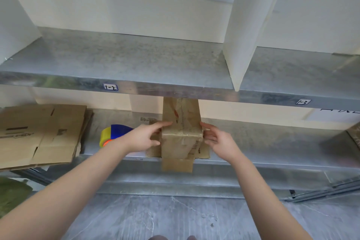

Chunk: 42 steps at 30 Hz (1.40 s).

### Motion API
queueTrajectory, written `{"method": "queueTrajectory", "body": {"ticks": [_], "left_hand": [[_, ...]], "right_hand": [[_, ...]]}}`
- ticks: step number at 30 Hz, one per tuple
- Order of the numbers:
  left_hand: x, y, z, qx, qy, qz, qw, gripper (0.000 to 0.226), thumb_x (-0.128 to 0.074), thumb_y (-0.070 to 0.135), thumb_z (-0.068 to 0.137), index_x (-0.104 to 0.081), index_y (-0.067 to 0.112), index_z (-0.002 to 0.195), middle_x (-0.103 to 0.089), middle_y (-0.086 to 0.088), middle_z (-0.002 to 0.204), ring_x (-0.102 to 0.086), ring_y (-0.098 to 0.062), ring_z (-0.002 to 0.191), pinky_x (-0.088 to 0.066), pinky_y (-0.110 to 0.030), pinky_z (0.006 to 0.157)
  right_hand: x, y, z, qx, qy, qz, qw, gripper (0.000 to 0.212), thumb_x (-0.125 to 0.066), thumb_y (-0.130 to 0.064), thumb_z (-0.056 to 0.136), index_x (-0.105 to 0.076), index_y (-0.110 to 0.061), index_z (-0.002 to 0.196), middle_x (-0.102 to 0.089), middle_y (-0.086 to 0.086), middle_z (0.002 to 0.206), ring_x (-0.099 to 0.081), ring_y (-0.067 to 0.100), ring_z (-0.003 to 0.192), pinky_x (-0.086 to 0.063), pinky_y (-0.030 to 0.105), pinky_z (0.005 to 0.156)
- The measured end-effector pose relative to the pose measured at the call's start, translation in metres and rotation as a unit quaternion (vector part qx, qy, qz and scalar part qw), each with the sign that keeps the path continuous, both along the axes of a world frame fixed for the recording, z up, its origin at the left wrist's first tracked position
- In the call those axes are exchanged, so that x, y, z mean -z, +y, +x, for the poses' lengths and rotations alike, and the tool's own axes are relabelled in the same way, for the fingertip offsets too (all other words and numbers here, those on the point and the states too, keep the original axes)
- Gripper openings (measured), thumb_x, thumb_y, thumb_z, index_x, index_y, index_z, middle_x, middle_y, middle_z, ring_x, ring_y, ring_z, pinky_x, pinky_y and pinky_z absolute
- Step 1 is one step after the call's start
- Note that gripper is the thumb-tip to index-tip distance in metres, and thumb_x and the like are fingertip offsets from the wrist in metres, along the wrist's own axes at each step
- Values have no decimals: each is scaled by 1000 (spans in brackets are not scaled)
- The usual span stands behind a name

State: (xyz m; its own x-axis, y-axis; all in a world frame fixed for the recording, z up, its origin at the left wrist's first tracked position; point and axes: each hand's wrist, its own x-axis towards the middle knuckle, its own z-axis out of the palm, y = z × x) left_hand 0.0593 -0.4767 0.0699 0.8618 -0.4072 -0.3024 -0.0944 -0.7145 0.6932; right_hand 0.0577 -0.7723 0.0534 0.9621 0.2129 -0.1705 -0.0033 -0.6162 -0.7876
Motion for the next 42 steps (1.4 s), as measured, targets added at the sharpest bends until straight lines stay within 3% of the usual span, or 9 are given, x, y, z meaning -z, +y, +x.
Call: {"method": "queueTrajectory", "body": {"ticks": [4, 7, 11, 19, 22, 27, 32, 36, 42], "left_hand": [[-5, -8, 3, -34, -79, 28, 996, 51, -65, 21, 90, -49, 49, 131, -63, 17, 98, -57, 1, 90, -39, -13, 80], [9, -14, -7, -83, -91, -20, 992, 49, -69, 29, 88, -52, 44, 132, -64, 15, 113, -57, 2, 97, -42, -17, 94], [18, -21, -11, -141, -125, -20, 982, 47, -70, 27, 87, -57, 37, 131, -67, 4, 120, -62, -7, 103, -41, -17, 97], [21, -43, -46, -149, -69, -67, 984, 67, -78, 42, 75, -47, 43, 135, -63, 4, 108, -62, -2, 95, -50, -30, 97], [20, -35, -26, -147, -117, -5, 982, 80, -77, 51, 71, -40, 39, 141, -40, -5, 134, -38, -19, 126, -33, -41, 113], [2, -14, 20, -4, -144, 115, 983, 98, -84, 45, 65, -28, 38, 146, 0, 10, 158, 5, -20, 146, -16, -41, 119], [2, -19, 53, 91, -150, 214, 961, 107, -81, 44, 70, -10, 47, 149, 8, 16, 160, 16, -17, 147, 6, -48, 119], [11, -13, 54, 69, -129, 166, 975, 107, -84, 47, 64, -16, 50, 147, 0, 19, 159, 9, -16, 146, -6, -45, 120], [6, -4, 42, 38, -164, 160, 973, 86, -82, 53, 63, -28, 67, 129, -13, 13, 154, -9, -22, 136, -15, -41, 115]], "right_hand": [[-11, 9, 5, 3, 11, 17, 1000, 50, -78, -12, 79, -60, -40, 116, -68, -4, 105, -67, 6, 95, -52, 22, 93], [-8, 16, 2, 51, 2, 42, 998, 43, -82, -22, 77, -65, -35, 114, -65, -14, 96, -65, 1, 89, -49, 10, 82], [8, 34, -9, 105, -50, 40, 992, 40, -77, -21, 82, -66, -29, 120, -71, -4, 92, -69, 13, 90, -52, 23, 90], [11, 17, -19, 125, -79, 0, 989, 49, -75, -37, 82, -59, -29, 128, -60, 0, 129, -55, 15, 118, -37, 16, 96], [15, 22, -27, 140, -102, -35, 984, 43, -70, -40, 86, -60, -32, 127, -47, 8, 141, -43, 23, 130, -35, 27, 104], [15, 49, -48, 181, -245, -104, 947, 17, -68, -29, 89, -73, -28, 106, -52, 4, 115, -42, 25, 111, -45, 36, 94], [10, 67, -61, 166, -176, -126, 962, 56, -57, -60, 86, -57, -25, 129, -38, 5, 138, -25, 24, 133, -38, 40, 105], [14, 82, -70, 139, -104, -142, 974, 102, -46, -87, 67, -30, -27, 147, -11, 1, 158, 1, 29, 148, -29, 46, 114], [11, 61, -70, 146, -113, -79, 980, 63, -69, -50, 80, -43, -39, 137, -3, -4, 157, -11, 26, 146, -36, 45, 111]]}}
